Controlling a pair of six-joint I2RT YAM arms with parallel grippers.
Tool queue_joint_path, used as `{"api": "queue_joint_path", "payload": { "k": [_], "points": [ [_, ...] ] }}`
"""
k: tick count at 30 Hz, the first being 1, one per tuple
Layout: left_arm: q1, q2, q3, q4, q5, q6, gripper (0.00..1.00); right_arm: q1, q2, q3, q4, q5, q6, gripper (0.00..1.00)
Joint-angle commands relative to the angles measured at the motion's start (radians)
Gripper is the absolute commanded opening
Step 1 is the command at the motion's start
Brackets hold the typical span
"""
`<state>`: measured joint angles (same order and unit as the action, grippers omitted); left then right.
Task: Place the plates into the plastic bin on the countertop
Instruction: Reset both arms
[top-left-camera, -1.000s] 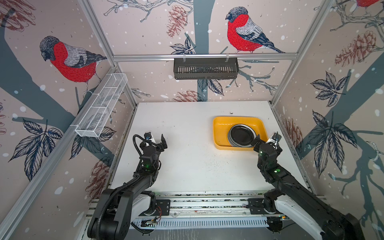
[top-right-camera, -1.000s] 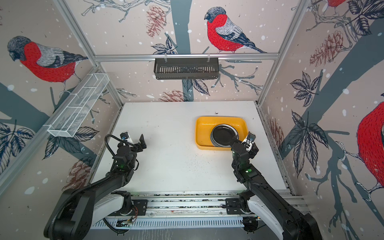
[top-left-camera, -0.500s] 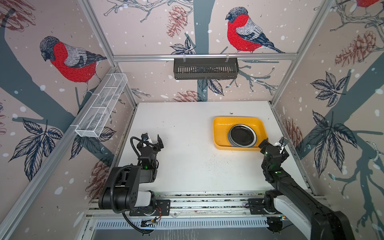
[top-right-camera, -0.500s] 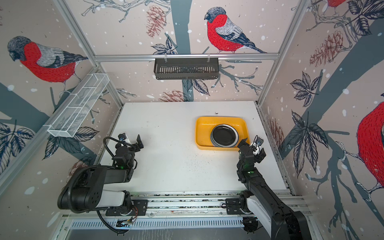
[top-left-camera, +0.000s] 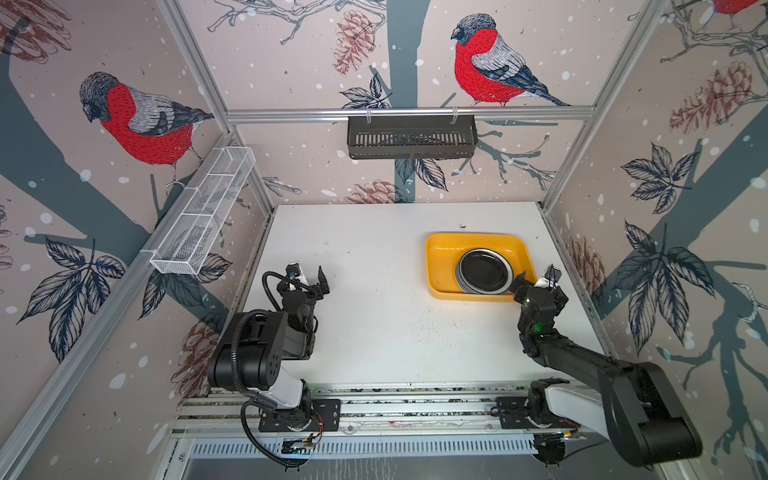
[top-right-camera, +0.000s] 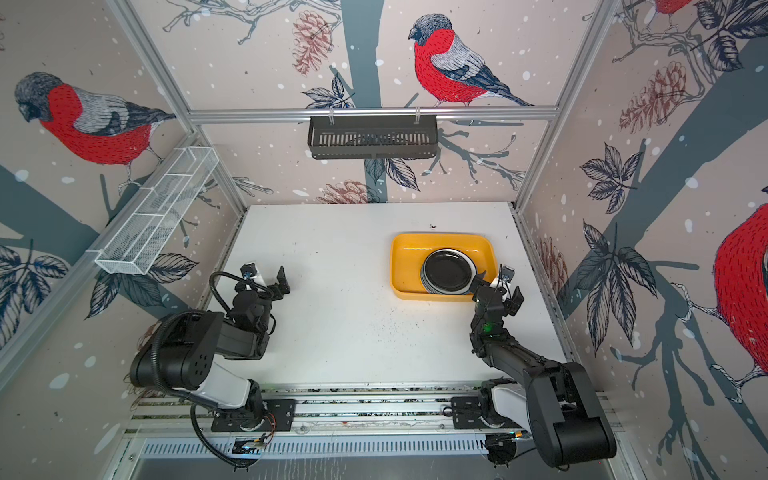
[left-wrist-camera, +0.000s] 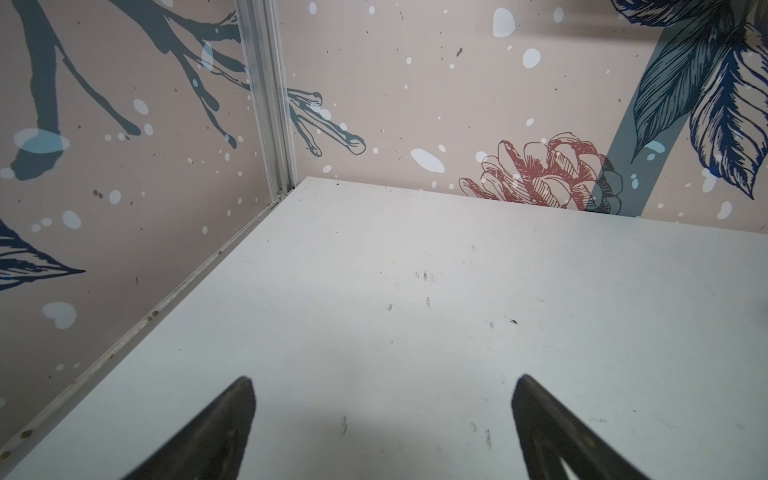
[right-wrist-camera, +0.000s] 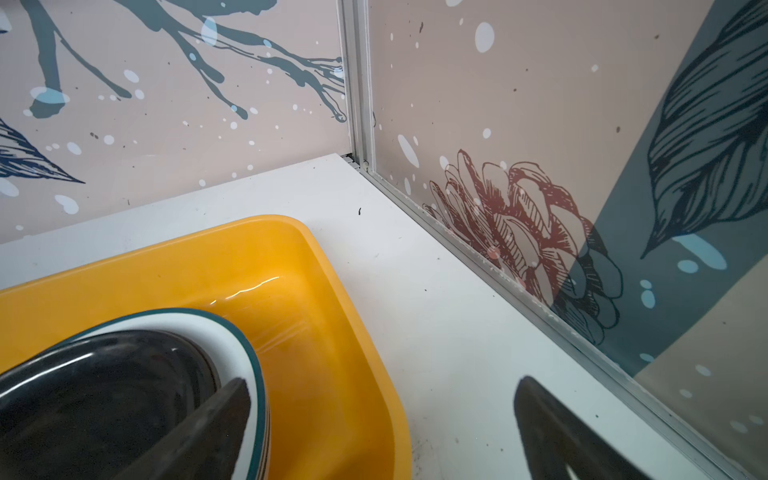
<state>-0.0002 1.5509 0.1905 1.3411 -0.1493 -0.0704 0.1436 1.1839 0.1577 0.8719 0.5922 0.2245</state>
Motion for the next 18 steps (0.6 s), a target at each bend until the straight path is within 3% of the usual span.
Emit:
{"api": "queue_joint_path", "payload": {
  "k": [1, 4, 10, 17, 18],
  "points": [
    [0.003, 0.002, 0.009, 0.022, 0.042, 0.024, 0.96, -0.001, 0.037, -0.056, 0.3, -0.069, -0.071, 1.0],
    [0.004, 0.003, 0.014, 0.015, 0.04, 0.025, 0.96, -0.006, 0.065, -0.092, 0.436, -0.111, -0.114, 1.0],
    [0.003, 0.003, 0.015, 0.007, 0.036, 0.028, 0.96, -0.014, 0.143, -0.062, 0.447, -0.158, -0.165, 1.0],
    [-0.024, 0.006, 0.032, -0.012, -0.012, 0.049, 0.96, 0.004, 0.411, -0.087, 0.812, -0.132, -0.224, 1.0],
    [-0.024, 0.006, 0.031, -0.014, -0.011, 0.048, 0.96, 0.015, 0.4, -0.086, 0.798, -0.113, -0.227, 1.0]
  ]
}}
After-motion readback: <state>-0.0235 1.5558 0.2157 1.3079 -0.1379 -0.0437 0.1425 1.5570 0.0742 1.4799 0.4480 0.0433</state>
